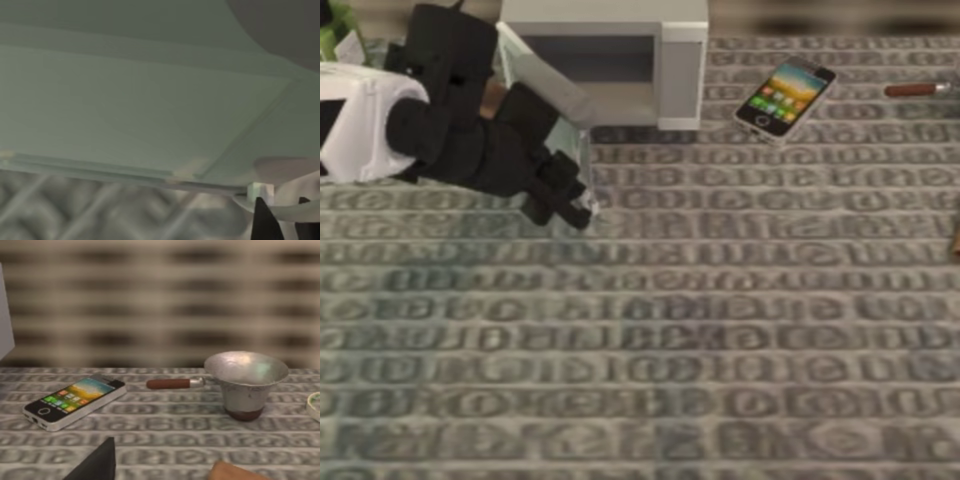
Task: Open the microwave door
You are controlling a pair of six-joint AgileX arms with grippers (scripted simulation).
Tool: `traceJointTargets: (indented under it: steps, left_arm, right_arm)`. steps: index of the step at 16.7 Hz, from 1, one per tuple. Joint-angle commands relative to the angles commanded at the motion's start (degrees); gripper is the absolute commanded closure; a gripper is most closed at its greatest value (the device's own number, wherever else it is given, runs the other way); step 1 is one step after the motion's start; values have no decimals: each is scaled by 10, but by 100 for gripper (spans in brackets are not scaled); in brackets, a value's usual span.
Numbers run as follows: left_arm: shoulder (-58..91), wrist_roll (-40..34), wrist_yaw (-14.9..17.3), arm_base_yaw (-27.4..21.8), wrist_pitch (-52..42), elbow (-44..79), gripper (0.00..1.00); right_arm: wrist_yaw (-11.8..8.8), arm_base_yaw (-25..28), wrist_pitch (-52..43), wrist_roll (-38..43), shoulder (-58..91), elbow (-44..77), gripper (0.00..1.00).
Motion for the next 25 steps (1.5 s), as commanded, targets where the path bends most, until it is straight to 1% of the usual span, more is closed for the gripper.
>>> traceJointTargets:
  steps: [3,10,25]
  left_arm:
    - [1,4,7,-1,-4,-3,100]
    - [-3,53,35,22,-22,0,100]
    - [-3,55,36,23,-23,0,100]
  right_arm:
    - [0,0,0,0,0,0,0]
    - [0,0,0,0,0,0,0]
    - [0,0,0,0,0,0,0]
